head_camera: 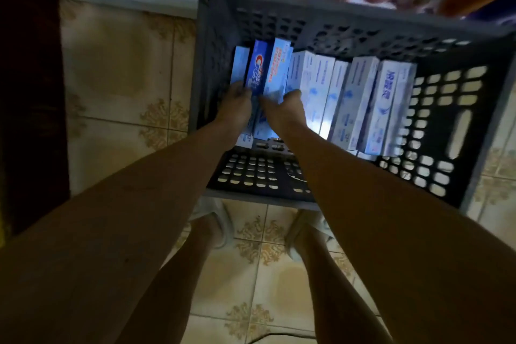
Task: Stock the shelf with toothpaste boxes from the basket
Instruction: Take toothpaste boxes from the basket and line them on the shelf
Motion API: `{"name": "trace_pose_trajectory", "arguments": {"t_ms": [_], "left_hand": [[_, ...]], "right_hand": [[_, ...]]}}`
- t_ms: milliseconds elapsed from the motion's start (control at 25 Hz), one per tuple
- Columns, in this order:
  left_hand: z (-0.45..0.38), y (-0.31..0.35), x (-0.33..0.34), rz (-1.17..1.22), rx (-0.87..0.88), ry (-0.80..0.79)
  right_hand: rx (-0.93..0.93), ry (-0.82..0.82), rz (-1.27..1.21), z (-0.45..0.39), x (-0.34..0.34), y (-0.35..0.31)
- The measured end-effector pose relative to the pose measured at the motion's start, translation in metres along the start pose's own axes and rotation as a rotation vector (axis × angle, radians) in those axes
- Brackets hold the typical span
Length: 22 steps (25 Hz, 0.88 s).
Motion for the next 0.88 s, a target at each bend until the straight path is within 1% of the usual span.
{"name": "trace_pose_trajectory", "arguments": {"t_ms": [120,200,240,280,360,440,480,560,640,800,880], "left_hand": [[-0.016,-0.008,0.002,0.022,-0.006,0.027],[-0.022,-0.011,0.004,0.011,-0.012,0.022],[-0.023,-0.011,0.004,0.010,-0.020,0.012],[-0.021,-0.011,0.004,0.009,-0.027,0.000],[-0.021,-0.011,0.002,-0.015,-0.032,-0.010],[-0.023,-0.013,0.001,-0.074,-0.007,-0.020],[-0.024,-0.014,0.002,-0.100,0.003,-0.029],[-0.029,-0.017,0.004,-0.131,0.010,-0.036],[-0.033,-0.019,0.007,-0.172,0.037,-0.003],[-0.050,-0.022,0.018,-0.339,0.131,0.131],[-0.054,-0.021,0.020,-0.379,0.170,0.134]], "right_hand": [[-0.058,0.068,0.007,-0.024,0.022,-0.004],[-0.061,0.100,-0.006,-0.030,0.018,-0.001],[-0.056,0.090,-0.057,-0.029,0.012,0.001],[-0.038,0.058,-0.146,-0.027,0.005,0.005],[0.057,-0.058,-0.356,-0.019,-0.011,0.015],[0.149,-0.164,-0.485,-0.011,-0.032,0.021],[0.171,-0.185,-0.523,-0.008,-0.044,0.024],[0.188,-0.224,-0.563,-0.008,-0.064,0.032],[0.203,-0.262,-0.561,-0.012,-0.076,0.040],[0.200,-0.275,-0.582,-0.021,-0.078,0.057],[0.196,-0.292,-0.591,-0.022,-0.075,0.065]]}}
Point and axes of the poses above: each hand's wrist, its own z-axis away from the middle knuckle, its own x-axis out of the palm, y = z × x, the point moved 1 cm from there along -z, towards the middle knuckle, and after that the axes turned 4 degrees about -x, right-handed, at the moved point
